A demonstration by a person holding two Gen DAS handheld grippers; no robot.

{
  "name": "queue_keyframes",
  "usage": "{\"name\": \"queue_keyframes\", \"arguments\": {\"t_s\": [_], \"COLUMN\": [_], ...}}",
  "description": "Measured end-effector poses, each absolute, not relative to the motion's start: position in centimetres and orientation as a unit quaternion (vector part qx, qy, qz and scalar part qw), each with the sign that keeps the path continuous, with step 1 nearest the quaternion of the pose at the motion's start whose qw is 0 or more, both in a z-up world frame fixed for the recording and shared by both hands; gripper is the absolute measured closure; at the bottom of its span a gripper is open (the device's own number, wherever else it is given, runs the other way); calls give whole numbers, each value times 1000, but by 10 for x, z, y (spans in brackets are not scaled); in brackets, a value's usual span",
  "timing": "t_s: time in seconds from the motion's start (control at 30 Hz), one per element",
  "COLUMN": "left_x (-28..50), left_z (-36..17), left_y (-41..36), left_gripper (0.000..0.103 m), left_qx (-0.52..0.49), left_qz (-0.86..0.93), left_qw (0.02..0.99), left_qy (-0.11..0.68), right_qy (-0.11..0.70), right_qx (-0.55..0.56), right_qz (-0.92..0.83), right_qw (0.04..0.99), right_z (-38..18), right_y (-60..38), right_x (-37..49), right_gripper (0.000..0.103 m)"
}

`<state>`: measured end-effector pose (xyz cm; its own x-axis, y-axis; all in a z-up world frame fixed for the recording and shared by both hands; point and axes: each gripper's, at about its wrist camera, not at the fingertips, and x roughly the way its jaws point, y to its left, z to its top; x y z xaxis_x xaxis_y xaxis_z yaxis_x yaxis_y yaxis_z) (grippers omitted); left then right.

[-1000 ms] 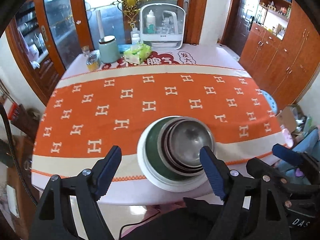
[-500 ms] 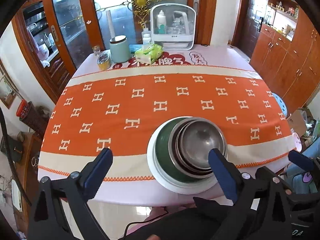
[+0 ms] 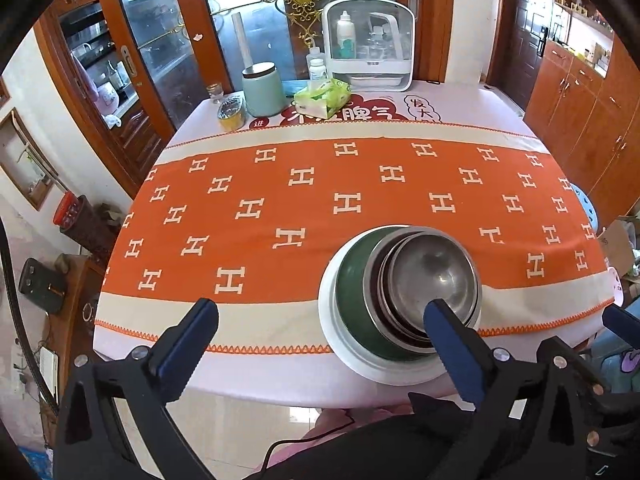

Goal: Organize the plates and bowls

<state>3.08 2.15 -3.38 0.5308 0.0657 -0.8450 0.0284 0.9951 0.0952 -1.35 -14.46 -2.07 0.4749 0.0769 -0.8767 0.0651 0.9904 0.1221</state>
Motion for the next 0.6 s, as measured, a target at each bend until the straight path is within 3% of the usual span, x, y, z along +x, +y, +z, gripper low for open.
{"name": "queue_keyframes", "arguments": {"t_s": [0.6], "left_x": [32], "left_z": [-31], "left_y": [15], "left_gripper": [1], "left_qx": [53], "left_qz": [5], "left_qw": [875], "left_qy": [481], "right_qy": [520], "right_qx": [72], "right_qz": [0], "right_qw": [851], "right_z": [-26], "right_y": [-152], "right_x": [-10], "right_gripper": [0]}}
